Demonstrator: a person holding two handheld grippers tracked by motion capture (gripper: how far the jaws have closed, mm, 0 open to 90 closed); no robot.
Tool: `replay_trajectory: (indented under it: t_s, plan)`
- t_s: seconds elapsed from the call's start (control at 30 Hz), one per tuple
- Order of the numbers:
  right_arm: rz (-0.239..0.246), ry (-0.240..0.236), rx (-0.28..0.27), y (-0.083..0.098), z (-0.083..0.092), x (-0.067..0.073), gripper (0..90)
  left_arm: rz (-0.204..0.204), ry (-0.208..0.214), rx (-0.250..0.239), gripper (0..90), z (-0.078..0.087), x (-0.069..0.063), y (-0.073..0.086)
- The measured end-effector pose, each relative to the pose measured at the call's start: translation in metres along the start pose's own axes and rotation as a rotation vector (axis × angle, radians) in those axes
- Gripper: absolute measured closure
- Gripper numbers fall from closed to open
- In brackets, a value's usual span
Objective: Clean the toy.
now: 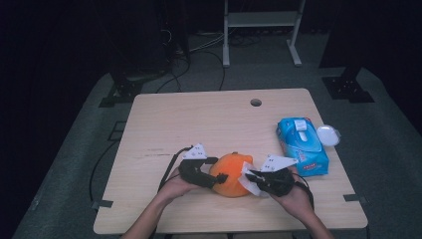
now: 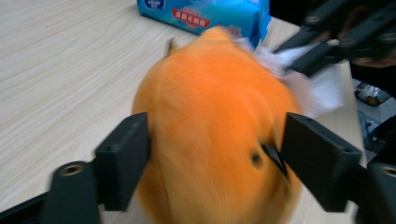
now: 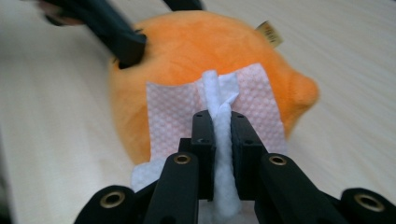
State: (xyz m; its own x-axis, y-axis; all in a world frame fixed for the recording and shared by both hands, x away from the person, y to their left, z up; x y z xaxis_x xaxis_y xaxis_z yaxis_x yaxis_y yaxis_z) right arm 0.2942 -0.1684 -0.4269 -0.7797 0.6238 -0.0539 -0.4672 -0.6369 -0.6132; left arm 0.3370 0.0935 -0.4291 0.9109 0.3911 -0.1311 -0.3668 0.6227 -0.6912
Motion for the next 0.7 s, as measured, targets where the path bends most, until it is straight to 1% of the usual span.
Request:
replay_trajectory:
  t_s: [0.03,0.07,0.1,0.13,0.2,0.23,0.27,0.3,0.33,0.37,0.4,0.43,0.5,0.53,0.57,0.6,0.7]
  plan:
    - [-0.009,0.023,0.003,0.000,0.000,-0.004,81.2,-0.011,-0.001,-0.002,22.3,0.001,-0.001,-0.001]
    - [-0.019,0.020,0.002,0.001,0.000,-0.007,81.2,-0.025,0.008,-0.001,23.4,0.001,-0.002,0.000]
    - [-0.051,0.008,0.000,0.004,-0.001,-0.013,81.1,-0.033,0.006,0.002,27.2,0.000,-0.002,0.000]
    - [-0.060,0.006,0.002,0.004,-0.002,-0.015,81.1,-0.040,0.001,0.007,29.9,-0.001,-0.002,0.001]
    - [-0.071,0.002,-0.003,0.005,-0.001,-0.016,81.2,-0.040,-0.011,0.015,34.6,-0.004,-0.002,0.002]
    - [-0.068,0.013,-0.015,0.004,0.001,-0.014,81.5,-0.030,-0.020,0.010,37.4,-0.005,-0.001,0.003]
    - [-0.049,0.026,-0.033,0.002,0.004,-0.010,81.5,-0.021,-0.024,0.007,39.6,-0.005,0.000,0.003]
    - [-0.025,0.022,-0.047,0.000,0.008,-0.005,81.5,-0.009,-0.025,-0.003,41.3,-0.005,0.001,0.003]
    - [0.000,0.006,-0.070,-0.004,0.011,0.003,81.5,-0.001,-0.027,-0.006,41.8,-0.005,0.001,0.003]
    - [0.012,-0.001,-0.076,-0.007,0.012,0.008,81.5,0.006,-0.026,-0.009,41.9,-0.006,0.001,0.002]
    - [0.049,-0.007,-0.075,-0.011,0.011,0.016,81.4,0.005,-0.030,-0.009,41.8,-0.007,0.000,0.001]
    - [0.067,-0.005,-0.068,-0.013,0.010,0.021,81.4,0.002,-0.036,-0.007,41.8,-0.007,0.000,0.001]
    - [0.104,0.021,-0.034,-0.015,0.003,0.028,81.3,-0.002,-0.041,-0.001,41.7,-0.007,-0.001,0.001]
    - [0.105,0.021,-0.023,-0.014,-0.001,0.027,81.4,-0.002,-0.040,0.000,41.6,-0.007,-0.001,0.002]
    - [0.093,0.010,-0.025,-0.013,-0.002,0.024,81.4,0.003,-0.038,-0.003,41.5,-0.007,0.000,0.003]
    - [0.085,0.011,-0.024,-0.011,-0.001,0.020,81.5,0.017,-0.031,-0.008,41.2,-0.007,0.001,0.003]
    - [0.047,0.030,-0.018,-0.004,0.002,0.008,81.4,0.031,-0.023,-0.009,38.3,-0.007,0.004,0.004]
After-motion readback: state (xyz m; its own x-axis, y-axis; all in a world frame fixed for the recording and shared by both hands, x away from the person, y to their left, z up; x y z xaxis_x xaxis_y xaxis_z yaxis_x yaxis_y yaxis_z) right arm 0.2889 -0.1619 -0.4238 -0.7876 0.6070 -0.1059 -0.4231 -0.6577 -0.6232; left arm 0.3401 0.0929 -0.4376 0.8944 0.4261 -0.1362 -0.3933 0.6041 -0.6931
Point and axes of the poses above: each handheld gripper's, and its own axes: z roughly backward along the jaws, y roughly out of its underside, x roughly to its left, the point moved 1 cm from there along -z, roughly forward along the jaws, and after that the axes turned 15 degrees about x, right-handed, at the moved point
